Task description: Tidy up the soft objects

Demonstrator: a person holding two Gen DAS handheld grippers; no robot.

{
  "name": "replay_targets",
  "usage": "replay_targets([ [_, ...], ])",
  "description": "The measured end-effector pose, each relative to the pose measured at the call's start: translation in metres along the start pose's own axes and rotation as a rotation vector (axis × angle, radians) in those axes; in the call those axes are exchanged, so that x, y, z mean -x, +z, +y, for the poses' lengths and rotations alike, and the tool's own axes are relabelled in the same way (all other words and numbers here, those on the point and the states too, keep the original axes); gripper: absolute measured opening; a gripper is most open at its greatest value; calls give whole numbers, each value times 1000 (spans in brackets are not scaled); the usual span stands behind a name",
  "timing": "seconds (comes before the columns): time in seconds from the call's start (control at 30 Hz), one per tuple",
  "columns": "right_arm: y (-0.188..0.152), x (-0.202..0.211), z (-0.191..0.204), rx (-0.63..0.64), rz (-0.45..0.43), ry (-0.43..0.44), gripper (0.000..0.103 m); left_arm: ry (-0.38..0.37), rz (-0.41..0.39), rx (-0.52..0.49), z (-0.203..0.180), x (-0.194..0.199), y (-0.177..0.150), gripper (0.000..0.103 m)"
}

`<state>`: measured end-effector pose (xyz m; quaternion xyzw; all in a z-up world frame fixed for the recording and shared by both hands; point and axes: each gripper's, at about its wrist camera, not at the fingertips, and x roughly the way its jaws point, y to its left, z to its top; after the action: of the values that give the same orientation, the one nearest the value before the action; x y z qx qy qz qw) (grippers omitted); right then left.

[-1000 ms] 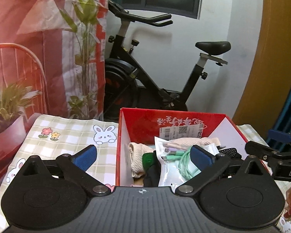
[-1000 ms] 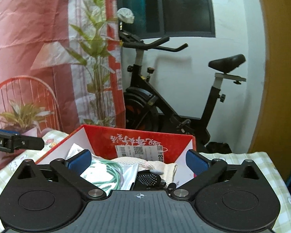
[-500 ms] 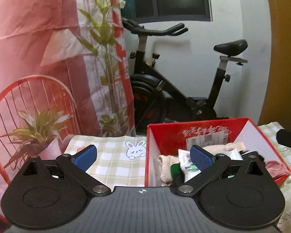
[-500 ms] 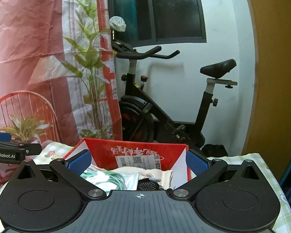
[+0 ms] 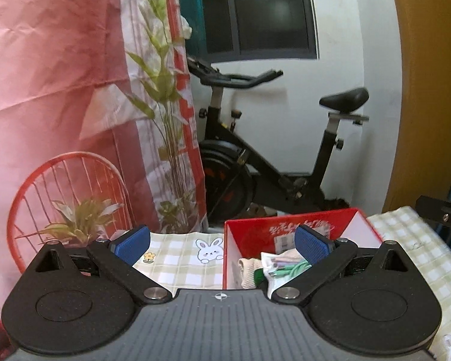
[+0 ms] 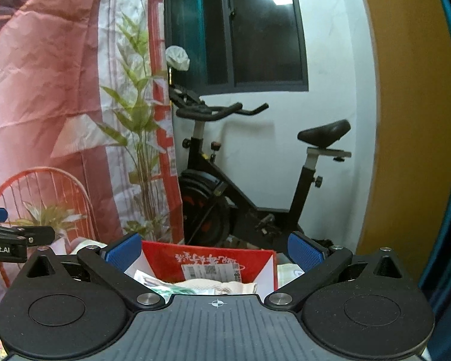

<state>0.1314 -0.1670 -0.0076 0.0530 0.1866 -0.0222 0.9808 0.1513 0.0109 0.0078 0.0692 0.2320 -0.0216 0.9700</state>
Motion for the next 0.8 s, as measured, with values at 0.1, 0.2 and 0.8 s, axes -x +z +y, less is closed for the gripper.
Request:
replay_targets([
  [0.1, 10, 26, 3, -10, -24, 1, 103, -2, -4, -8, 1, 23, 5, 103],
  [0.2, 17, 50, 5, -15, -43, -10, 103, 15, -13, -19, 0, 46, 8, 103],
  [0.8, 23, 136, 18, -7, -96, -41, 103, -5, -102, 1, 0, 124, 7, 103],
])
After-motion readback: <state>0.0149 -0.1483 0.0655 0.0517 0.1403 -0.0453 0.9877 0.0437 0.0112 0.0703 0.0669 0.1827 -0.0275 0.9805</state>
